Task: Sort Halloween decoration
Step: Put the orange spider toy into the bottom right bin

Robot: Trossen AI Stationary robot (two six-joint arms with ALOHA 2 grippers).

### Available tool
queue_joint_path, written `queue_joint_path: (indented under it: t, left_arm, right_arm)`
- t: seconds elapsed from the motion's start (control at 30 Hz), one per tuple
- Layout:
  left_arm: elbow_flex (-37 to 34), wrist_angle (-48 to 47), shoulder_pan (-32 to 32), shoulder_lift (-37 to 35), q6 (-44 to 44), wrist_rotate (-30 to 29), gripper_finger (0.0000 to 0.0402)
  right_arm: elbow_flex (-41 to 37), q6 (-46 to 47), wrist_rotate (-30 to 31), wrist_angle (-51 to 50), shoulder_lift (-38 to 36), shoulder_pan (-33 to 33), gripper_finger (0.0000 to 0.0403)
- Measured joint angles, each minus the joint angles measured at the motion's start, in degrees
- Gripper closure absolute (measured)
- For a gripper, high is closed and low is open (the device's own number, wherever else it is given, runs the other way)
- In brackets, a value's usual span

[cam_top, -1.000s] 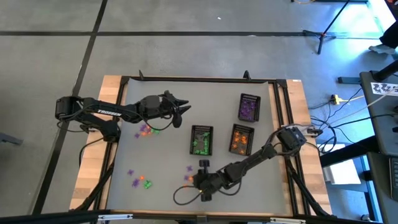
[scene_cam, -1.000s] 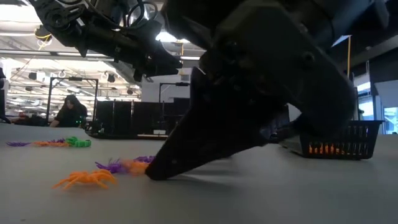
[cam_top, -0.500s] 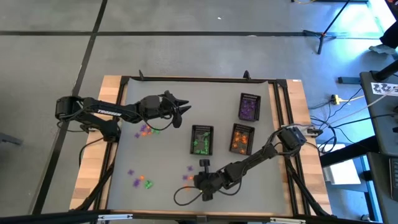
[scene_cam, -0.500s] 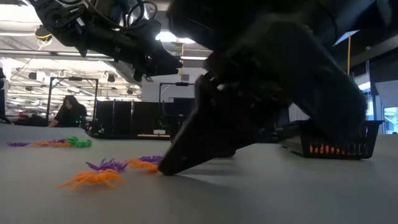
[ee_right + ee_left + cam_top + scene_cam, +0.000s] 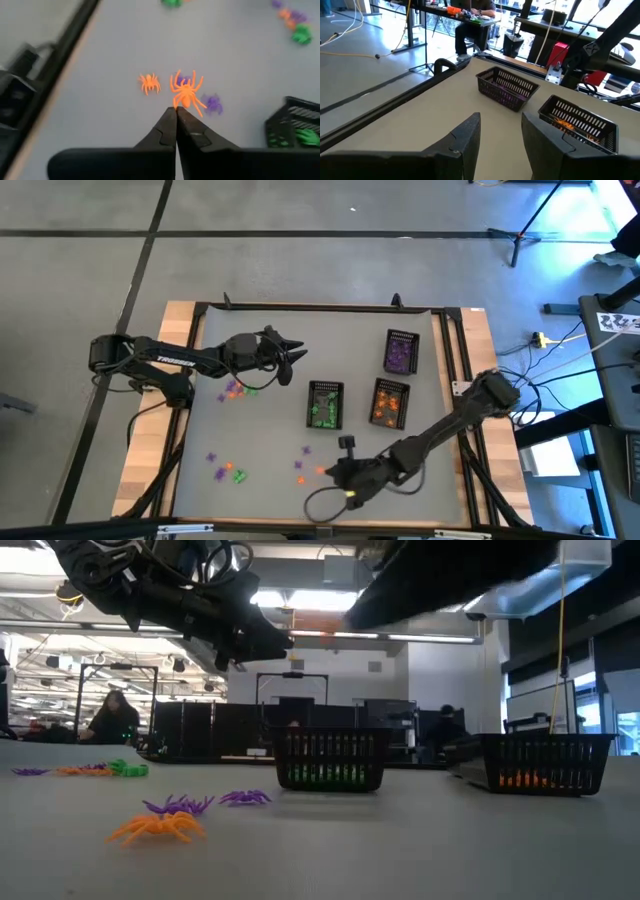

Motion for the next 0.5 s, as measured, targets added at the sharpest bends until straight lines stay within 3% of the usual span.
queue_joint_path:
  t: [0.17,0.27,0.4,0.5]
  left_arm:
    - [0.00,-0.06,-0.02,-0.02,0.00,0.00,0.0266]
    - [0.00,-0.05,0.00,0.00,0.00,0.00,0.0266]
    - [0.00,-0.35,0.00,0.00,0.00,0.00,0.0266]
    - [0.00,-0.28,-0.02,0.00,0.00,0.00,0.0266]
  right_arm:
    - [-13.78,1.66,1.98,9.73,-9.22,-0.27,0.0401]
    - [-23.31,4.80,6.38,14.14,-16.59,-0.62,0.0401]
    - [-34.86,11.38,14.11,15.17,-27.20,-0.60,0.0400]
    - [-41.34,15.38,15.38,15.34,-35.04,-0.60,0.0400]
